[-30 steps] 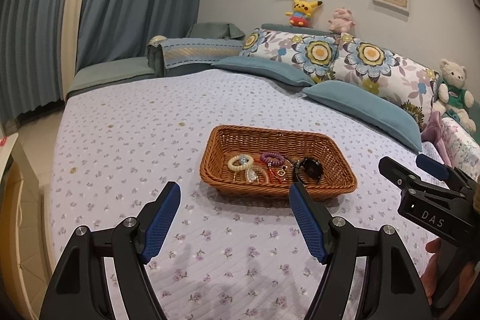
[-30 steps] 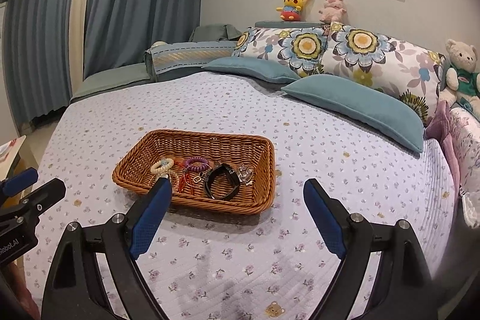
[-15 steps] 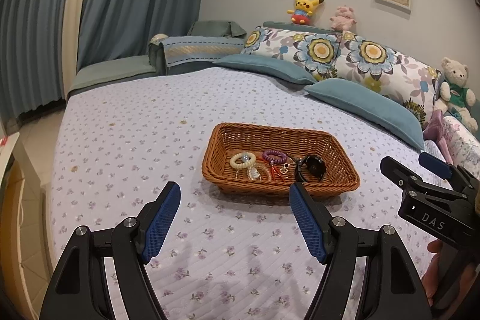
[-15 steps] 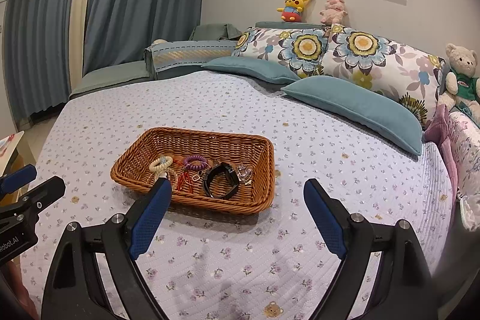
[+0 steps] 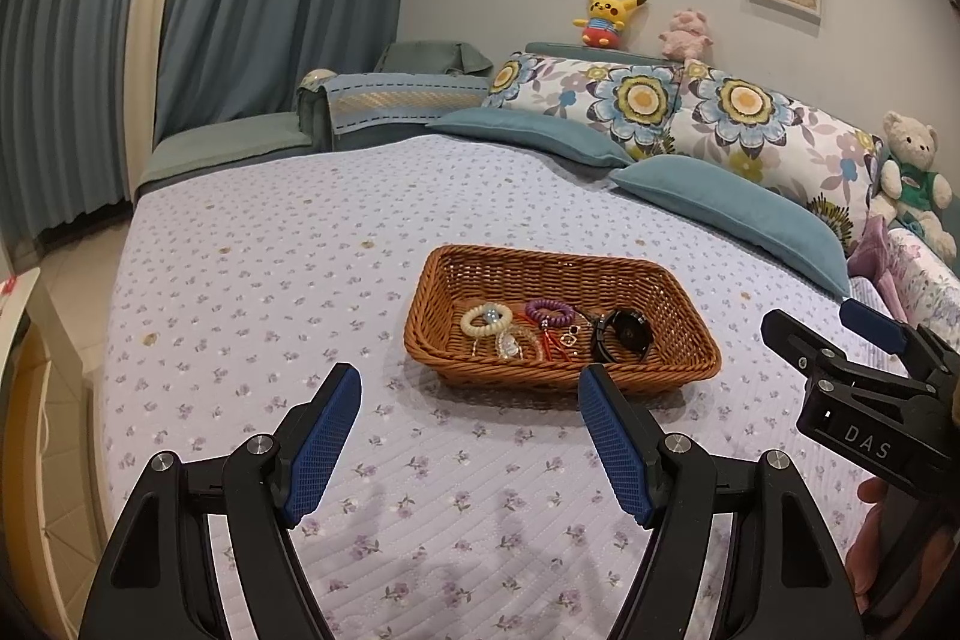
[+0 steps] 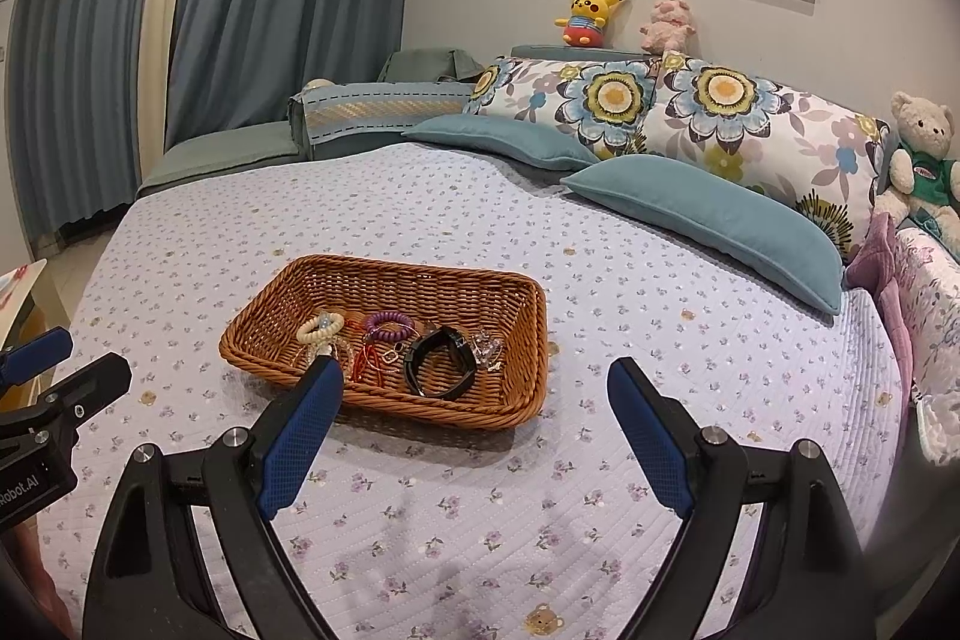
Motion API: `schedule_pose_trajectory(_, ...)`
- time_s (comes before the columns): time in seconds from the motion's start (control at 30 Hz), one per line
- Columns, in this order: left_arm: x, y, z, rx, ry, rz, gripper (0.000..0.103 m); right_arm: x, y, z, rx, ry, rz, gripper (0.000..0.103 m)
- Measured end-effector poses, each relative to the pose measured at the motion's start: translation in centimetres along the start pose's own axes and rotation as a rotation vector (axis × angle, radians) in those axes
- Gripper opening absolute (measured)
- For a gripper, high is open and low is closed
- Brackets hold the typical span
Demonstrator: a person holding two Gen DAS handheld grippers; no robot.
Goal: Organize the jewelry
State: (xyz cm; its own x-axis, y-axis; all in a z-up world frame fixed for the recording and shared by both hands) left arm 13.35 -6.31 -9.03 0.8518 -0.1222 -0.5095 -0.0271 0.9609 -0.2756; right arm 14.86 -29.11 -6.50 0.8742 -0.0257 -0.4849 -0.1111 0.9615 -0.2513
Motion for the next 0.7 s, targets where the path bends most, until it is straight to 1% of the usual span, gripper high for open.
schedule_pose_trajectory(0.7,0.14,0.46,0.41,0.027,-0.007,-0.001,0.076,-0.02,-0.5,0.2,-0.004,0.001,0.004,0.091)
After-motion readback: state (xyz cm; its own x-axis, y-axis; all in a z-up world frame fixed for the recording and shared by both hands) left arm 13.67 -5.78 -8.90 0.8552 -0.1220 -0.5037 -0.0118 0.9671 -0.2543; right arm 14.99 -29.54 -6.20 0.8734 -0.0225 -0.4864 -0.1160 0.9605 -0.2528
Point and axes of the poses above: each gripper's, at about its wrist camera, not at the fingertips, and x roughly the way its jaws point, y to its left, z to its top, the point moved 10 cm from there along x, roughly the way its jaws point, and after that the axes turned 12 degrees about -x, right-handed, at the moved point
